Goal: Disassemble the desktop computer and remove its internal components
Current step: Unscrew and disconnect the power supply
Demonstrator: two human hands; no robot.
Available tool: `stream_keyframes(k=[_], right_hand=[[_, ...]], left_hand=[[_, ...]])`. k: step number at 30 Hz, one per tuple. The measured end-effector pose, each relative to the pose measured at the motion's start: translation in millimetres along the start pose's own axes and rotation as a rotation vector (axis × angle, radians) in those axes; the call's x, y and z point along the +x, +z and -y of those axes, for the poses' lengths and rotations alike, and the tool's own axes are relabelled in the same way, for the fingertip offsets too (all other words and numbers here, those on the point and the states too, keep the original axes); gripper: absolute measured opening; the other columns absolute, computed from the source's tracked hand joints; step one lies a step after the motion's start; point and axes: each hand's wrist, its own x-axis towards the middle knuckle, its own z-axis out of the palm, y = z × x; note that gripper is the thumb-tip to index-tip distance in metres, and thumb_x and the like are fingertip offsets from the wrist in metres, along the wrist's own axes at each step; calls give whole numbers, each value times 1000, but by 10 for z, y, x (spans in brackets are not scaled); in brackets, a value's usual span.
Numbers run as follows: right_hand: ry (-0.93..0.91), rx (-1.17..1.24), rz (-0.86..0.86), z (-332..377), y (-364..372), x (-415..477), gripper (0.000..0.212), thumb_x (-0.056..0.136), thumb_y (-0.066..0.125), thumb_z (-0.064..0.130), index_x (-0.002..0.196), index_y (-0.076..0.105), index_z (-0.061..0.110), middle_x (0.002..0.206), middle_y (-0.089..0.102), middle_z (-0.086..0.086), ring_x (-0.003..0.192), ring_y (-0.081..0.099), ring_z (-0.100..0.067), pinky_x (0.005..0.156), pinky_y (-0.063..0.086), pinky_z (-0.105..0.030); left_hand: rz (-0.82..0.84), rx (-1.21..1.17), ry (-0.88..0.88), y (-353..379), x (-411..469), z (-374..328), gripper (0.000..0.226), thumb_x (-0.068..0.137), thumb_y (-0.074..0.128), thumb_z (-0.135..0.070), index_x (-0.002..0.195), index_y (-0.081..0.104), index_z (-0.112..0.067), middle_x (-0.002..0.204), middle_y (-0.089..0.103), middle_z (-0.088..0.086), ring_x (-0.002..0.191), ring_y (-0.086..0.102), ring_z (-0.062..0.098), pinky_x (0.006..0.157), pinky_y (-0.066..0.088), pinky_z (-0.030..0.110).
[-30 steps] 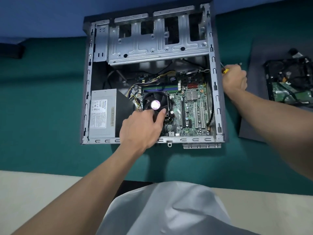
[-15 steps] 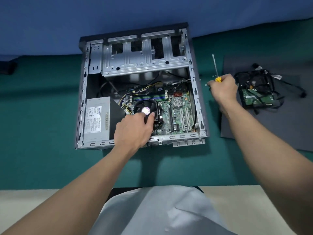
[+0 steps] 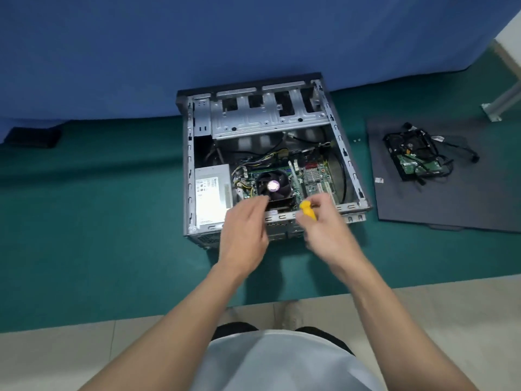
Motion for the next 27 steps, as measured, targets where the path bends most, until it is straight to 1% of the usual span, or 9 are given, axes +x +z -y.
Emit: stream_keyframes(k=[2,7,10,12,15,17,22,25,27], right_hand=[[-3,39,24,-51,318,-161,10,95,53,24,103,49,29,89,61,4,65,60,-13,66,54,-40],[-9,175,40,-236,1070,-438,16,94,55,16,94,59,31,74,61,14,58,63,-9,71,58,-41],[53,194,71,-431,1446,-548,20,95,53,14,91,59,33,77,61,12,56,60,-2,76,53,-39],[130,219,95,-569,1658,-608,21,96,51,13,90,59,31,81,62,7,54,58,-2,72,50,-38],[241,247,82,-735,1900,-636,19,98,48,14,88,57,27,78,62,6,53,51,-9,58,41,-32],[314,309,66,-802,2040,-609,14,99,47,15,90,54,23,77,62,4,51,46,-10,50,36,-24],[412,444,41,-892,2281,-493,9,100,47,17,100,55,11,78,60,-2,51,42,-11,45,32,-23],[439,507,32,-903,2341,-434,13,101,45,16,101,55,8,79,59,-3,52,43,-11,46,32,-24],[441,522,36,-908,2358,-402,15,101,45,17,102,56,8,80,59,-3,54,44,-11,47,33,-24]], left_hand=[[-96,12,-163,-94,-179,205,39,87,57,5,126,59,2,130,59,17,119,54,33,101,42,46],[-171,-167,-685,-313,-540,679,60,97,52,-38,146,35,-9,159,22,1,142,19,22,112,18,47],[-187,-404,-880,-369,-647,914,77,87,60,-56,144,36,-8,149,36,5,135,32,23,113,27,41],[-152,-595,-992,-351,-710,1000,71,83,61,-61,134,44,-13,130,50,0,121,48,20,104,37,36],[-158,-963,-1179,-238,-780,1079,39,95,46,-55,102,50,-17,97,57,-1,89,59,18,83,49,34],[-98,-1111,-1272,-144,-826,1158,33,104,36,-39,95,51,-12,91,59,7,75,58,17,70,49,26],[172,-1254,-1309,36,-890,1333,17,102,42,-10,108,56,0,101,65,15,91,64,23,77,52,24],[229,-1361,-1287,79,-817,1334,16,99,42,-3,101,57,0,98,65,15,96,63,27,77,53,26],[238,-1419,-1273,107,-763,1318,19,99,41,0,111,56,3,106,65,19,97,64,29,77,53,28]])
